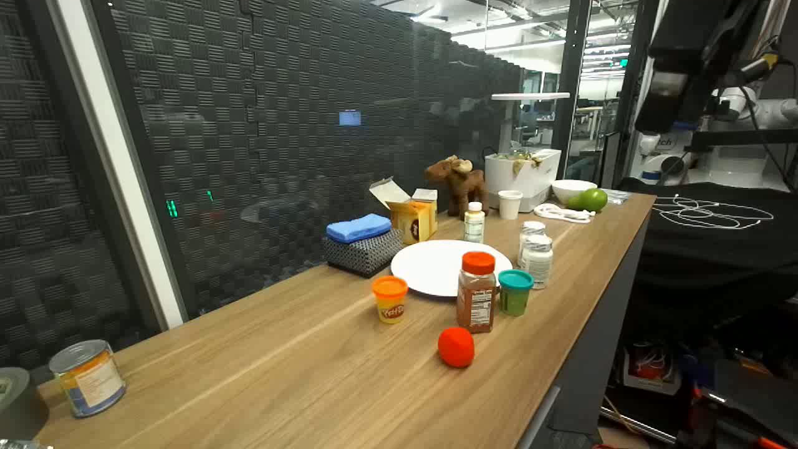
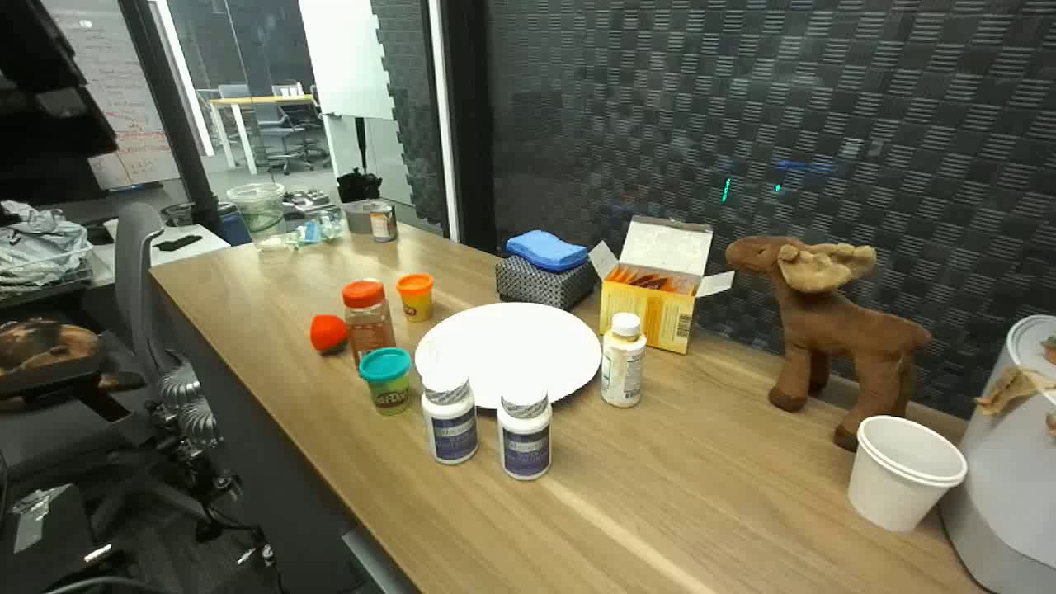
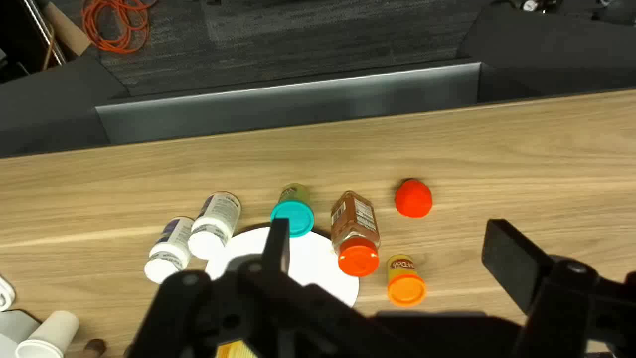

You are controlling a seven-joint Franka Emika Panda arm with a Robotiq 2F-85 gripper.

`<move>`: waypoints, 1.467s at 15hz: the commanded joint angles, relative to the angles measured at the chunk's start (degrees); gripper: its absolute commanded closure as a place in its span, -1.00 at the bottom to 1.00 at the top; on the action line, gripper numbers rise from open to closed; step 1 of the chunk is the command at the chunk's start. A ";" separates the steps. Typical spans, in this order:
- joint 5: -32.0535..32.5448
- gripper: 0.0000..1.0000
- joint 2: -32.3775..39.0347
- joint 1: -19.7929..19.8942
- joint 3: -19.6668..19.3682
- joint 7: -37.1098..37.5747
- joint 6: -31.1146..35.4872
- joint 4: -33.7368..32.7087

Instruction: Pick up the bottles from the table and put them on the white plate.

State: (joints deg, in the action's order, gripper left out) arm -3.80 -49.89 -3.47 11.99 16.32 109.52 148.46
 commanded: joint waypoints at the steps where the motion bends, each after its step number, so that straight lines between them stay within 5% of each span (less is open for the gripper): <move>1: 0.06 -1.00 0.01 -0.04 -0.07 0.02 -0.13 -0.46; 15: 0.05 -1.00 -0.42 -0.01 -0.05 0.00 -0.14 -1.04; 22: 9.46 -1.00 16.39 8.73 -2.73 0.04 11.81 -9.72</move>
State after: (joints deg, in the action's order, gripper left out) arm 2.18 -43.71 1.57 10.63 16.27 116.79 144.92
